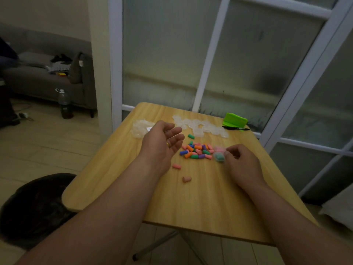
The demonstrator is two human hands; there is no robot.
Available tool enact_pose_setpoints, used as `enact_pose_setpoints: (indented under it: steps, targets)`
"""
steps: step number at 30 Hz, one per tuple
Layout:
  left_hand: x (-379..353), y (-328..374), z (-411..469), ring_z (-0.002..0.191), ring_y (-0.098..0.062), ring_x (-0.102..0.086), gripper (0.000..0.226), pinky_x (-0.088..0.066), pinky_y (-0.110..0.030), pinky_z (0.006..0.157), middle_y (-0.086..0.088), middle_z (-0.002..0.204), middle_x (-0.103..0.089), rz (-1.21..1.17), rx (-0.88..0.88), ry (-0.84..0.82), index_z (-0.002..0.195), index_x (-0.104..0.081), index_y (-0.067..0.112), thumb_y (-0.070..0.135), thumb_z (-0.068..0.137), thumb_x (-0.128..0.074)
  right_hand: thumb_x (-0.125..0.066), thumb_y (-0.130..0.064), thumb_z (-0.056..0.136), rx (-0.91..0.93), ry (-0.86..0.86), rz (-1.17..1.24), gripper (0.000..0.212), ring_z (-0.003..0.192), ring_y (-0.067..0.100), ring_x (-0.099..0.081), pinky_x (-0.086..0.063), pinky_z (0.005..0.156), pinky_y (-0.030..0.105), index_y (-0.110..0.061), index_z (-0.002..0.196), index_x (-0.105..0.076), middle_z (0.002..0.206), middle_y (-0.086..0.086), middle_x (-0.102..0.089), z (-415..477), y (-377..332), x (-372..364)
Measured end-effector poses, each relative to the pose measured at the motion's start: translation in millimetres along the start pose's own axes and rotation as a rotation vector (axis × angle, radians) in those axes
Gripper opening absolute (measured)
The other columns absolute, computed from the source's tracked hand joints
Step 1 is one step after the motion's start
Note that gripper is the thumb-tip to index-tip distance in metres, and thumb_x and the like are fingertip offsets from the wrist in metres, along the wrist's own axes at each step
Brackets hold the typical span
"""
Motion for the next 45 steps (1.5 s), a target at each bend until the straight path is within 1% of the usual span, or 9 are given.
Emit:
enact_pose_setpoints:
  steps: [5,8,14,18,21,26,32,37,45]
  targets:
    - [-6.4,7.3,6.7,0.066,-0.018,-0.064,0.025,-0.049,-0.028,0.061,-0.009,0.092,-0.075,-0.011,-0.012,-0.012,0.115,-0.067,0.004,0.015,0.095,-0.057,-0.064,-0.025,0.101,0.071,-0.021,-0.056,0.007,0.095,0.013,-0.063,-0.05,0.079,0.035,-0.026,0.106,-0.069,0.102,-0.008,-0.069,32.0,-20.0,-11.4]
    - [-9.5,8.4,11.6,0.068,-0.019,-0.064,0.031,-0.051,-0.029,0.063,-0.01,0.095,-0.075,-0.022,-0.009,-0.018,0.12,-0.067,0.001,0.014,0.094,-0.058,-0.066,-0.023,0.099,0.109,-0.046,-0.123,0.008,0.095,0.016,-0.063,-0.047,0.078,0.033,-0.024,0.106,-0.07,0.102,-0.005,-0.07,57.0,-32.6,-26.6]
    - [-19.4,11.2,18.8,0.077,-0.022,-0.067,0.036,-0.056,-0.031,0.071,-0.012,0.102,-0.076,-0.043,0.017,-0.079,0.126,-0.066,0.0,0.017,0.095,-0.058,-0.065,-0.027,0.098,0.12,-0.175,-0.256,0.024,0.1,0.021,-0.066,-0.053,0.085,0.036,-0.024,0.121,-0.07,0.116,0.0,-0.072,97.4,-48.4,-70.7]
    - [-19.9,13.8,25.7,0.078,-0.023,-0.066,0.037,-0.056,-0.031,0.072,-0.013,0.103,-0.074,-0.066,0.018,-0.097,0.128,-0.065,-0.002,0.018,0.097,-0.058,-0.061,-0.019,0.095,0.115,-0.193,-0.316,0.034,0.12,0.029,-0.063,-0.054,0.096,0.04,-0.023,0.128,-0.068,0.13,0.005,-0.068,121.1,-58.8,-91.8]
    - [-17.1,15.7,30.3,0.081,-0.024,-0.066,0.034,-0.057,-0.032,0.075,-0.015,0.106,-0.073,-0.075,0.013,-0.094,0.126,-0.065,-0.001,0.018,0.098,-0.057,-0.061,-0.013,0.092,0.146,-0.227,-0.477,0.051,0.131,0.034,-0.058,-0.053,0.105,0.045,-0.022,0.142,-0.063,0.142,0.01,-0.063,134.7,-61.2,-97.2]
    - [-14.5,12.6,33.0,0.078,-0.023,-0.066,0.029,-0.056,-0.032,0.074,-0.013,0.102,-0.073,-0.076,0.039,-0.091,0.119,-0.067,0.002,0.018,0.097,-0.057,-0.061,-0.032,0.096,0.173,-0.395,-0.771,0.055,0.134,0.031,-0.057,-0.053,0.107,0.043,-0.032,0.15,-0.056,0.149,0.002,-0.061,143.4,-45.9,-106.3]
    - [-8.3,14.0,33.2,0.078,-0.023,-0.067,0.029,-0.057,-0.032,0.073,-0.013,0.103,-0.075,-0.074,0.027,-0.075,0.119,-0.067,0.003,0.021,0.098,-0.058,-0.062,-0.029,0.097,0.224,-0.301,-0.784,0.034,0.125,0.032,-0.06,-0.056,0.097,0.043,-0.025,0.13,-0.068,0.133,0.008,-0.067,141.2,-55.5,-99.0]
    - [-10.3,12.2,29.5,0.08,-0.023,-0.067,0.028,-0.057,-0.033,0.074,-0.013,0.103,-0.075,-0.056,0.036,-0.066,0.117,-0.066,0.003,0.02,0.098,-0.057,-0.064,-0.029,0.095,0.196,-0.315,-0.796,0.028,0.117,0.033,-0.066,-0.058,0.09,0.04,-0.024,0.122,-0.065,0.125,0.009,-0.07,139.7,-53.3,-99.2]
    - [-16.1,5.2,23.1,0.077,-0.022,-0.066,0.022,-0.056,-0.033,0.074,-0.012,0.098,-0.074,-0.006,0.042,-0.078,0.111,-0.066,0.004,0.02,0.098,-0.057,-0.066,-0.032,0.096,0.196,-0.358,-0.712,0.049,0.131,0.031,-0.06,-0.053,0.102,0.039,-0.025,0.145,-0.06,0.145,0.009,-0.063,131.1,-59.2,-90.1]
Point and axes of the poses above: each hand's wrist, its own z-axis towards the middle knuckle, its own x-axis out of the back of the hand, y = z × x, the point moved 8 cm from there along z, towards the middle knuckle
